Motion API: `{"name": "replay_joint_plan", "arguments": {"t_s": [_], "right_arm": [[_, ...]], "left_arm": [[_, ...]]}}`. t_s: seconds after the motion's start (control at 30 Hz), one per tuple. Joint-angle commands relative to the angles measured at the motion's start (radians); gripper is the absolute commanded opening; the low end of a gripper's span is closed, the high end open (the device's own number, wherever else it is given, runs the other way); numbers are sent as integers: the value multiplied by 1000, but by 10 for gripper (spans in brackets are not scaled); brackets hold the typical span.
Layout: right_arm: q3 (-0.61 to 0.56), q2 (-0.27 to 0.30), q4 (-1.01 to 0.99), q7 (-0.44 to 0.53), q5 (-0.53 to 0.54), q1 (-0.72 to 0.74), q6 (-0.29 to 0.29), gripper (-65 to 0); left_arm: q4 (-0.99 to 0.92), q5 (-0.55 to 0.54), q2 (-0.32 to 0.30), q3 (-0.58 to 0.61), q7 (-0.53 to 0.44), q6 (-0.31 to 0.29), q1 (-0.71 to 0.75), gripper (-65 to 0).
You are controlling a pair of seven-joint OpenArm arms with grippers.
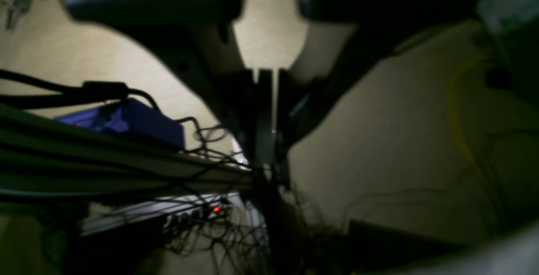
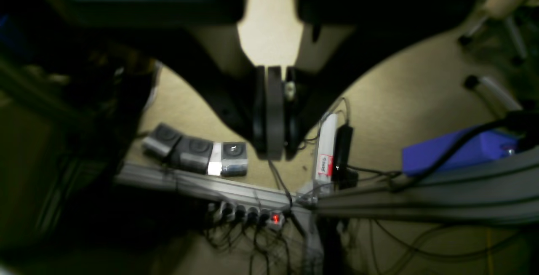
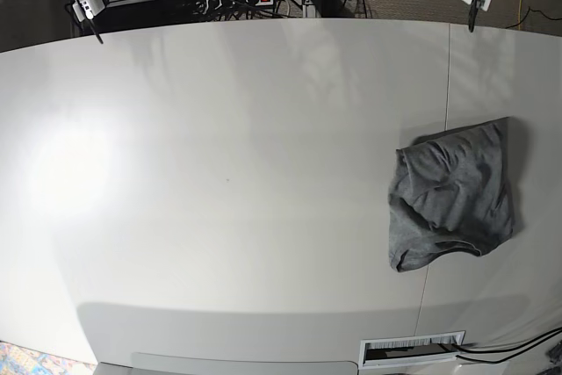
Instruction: Fold the T-shirt properly
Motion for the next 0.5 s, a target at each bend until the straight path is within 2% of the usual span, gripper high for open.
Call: {"name": "replay_joint_plan", "arguments": {"t_s": [0.0, 0.2, 0.3, 0.47], "right_arm": [[-8, 9, -22, 19, 0, -14, 1, -650], [-136, 15, -264, 230, -196, 0, 1, -650], [-212, 15, -386, 278, -302, 44, 1, -650], [-321, 14, -603, 404, -447, 157, 1, -650]], "left_arm": [[-25, -8, -5, -6, -11, -11, 14, -650], [-280, -60, -5, -6, -42, -60, -37, -650], [-407, -85, -4, -6, -50, -104, -78, -650], [-624, -85, 4, -6, -146, -154, -163, -650]]}}
